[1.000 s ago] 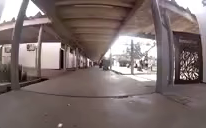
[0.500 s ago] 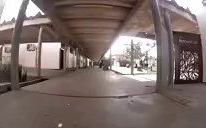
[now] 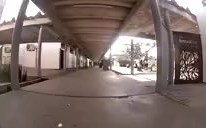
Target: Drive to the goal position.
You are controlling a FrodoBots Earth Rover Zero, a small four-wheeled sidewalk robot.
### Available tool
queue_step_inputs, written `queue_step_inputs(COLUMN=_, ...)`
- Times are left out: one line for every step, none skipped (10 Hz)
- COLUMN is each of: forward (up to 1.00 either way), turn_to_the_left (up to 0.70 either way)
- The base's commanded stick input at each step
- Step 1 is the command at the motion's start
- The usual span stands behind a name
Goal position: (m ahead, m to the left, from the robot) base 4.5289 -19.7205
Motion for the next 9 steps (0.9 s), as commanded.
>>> queue_step_inputs(forward=0.50, turn_to_the_left=0.00)
queue_step_inputs(forward=0.50, turn_to_the_left=0.00)
queue_step_inputs(forward=0.50, turn_to_the_left=0.00)
queue_step_inputs(forward=0.50, turn_to_the_left=0.00)
queue_step_inputs(forward=0.50, turn_to_the_left=0.00)
queue_step_inputs(forward=0.50, turn_to_the_left=0.00)
queue_step_inputs(forward=0.00, turn_to_the_left=0.00)
queue_step_inputs(forward=0.00, turn_to_the_left=0.00)
queue_step_inputs(forward=0.00, turn_to_the_left=0.00)
